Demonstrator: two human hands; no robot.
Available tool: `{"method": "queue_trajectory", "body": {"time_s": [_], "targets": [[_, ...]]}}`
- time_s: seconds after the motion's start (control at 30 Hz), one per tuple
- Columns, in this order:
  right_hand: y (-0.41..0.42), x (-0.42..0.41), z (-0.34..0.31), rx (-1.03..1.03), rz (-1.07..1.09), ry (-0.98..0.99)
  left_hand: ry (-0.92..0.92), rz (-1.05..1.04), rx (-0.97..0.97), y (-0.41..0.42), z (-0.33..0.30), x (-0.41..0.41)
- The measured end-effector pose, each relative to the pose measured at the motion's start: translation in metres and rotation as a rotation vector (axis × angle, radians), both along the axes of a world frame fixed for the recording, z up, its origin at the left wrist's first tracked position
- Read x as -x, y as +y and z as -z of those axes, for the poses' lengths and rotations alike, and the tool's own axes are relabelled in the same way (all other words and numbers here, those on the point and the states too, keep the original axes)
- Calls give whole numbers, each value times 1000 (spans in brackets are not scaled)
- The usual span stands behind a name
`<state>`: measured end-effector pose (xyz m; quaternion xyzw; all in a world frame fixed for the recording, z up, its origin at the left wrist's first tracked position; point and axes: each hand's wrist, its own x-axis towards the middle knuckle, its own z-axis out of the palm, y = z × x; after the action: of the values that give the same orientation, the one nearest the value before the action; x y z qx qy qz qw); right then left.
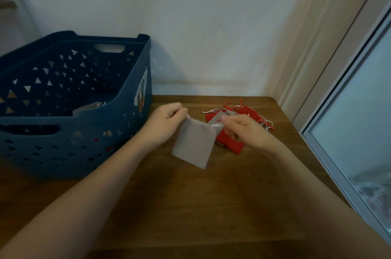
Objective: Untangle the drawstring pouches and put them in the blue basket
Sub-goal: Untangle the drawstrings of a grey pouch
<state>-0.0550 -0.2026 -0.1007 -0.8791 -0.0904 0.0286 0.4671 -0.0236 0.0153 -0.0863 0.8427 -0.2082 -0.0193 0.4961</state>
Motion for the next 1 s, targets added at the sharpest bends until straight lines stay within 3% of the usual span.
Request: {"method": "queue_trajectory", "body": {"time_s": [0.1,0.17,0.3,0.4,0.5,0.63,0.87,1.0], "targets": [[3,-5,3,-766,67,150,204,-13,279,5,-4,1],[11,-7,-3,-1065,50,183,297,-33,441,2,-11,3],[28,-3,-25,-1339,1,182,554,-41,871,-5,-22,-1],[28,-4,-30,-1469,44,181,743,-81,1007,-4,-20,-7],[17,-11,-14,-1632,217,259,881,-256,1124,-2,-7,-10],[21,-13,0,-1566,385,291,865,-348,1116,-8,10,-5],[30,-16,-28,-840,281,12,635,-44,848,-21,-11,-6],[40,-10,-35,-423,163,-75,365,-100,583,-29,-18,-6]]}}
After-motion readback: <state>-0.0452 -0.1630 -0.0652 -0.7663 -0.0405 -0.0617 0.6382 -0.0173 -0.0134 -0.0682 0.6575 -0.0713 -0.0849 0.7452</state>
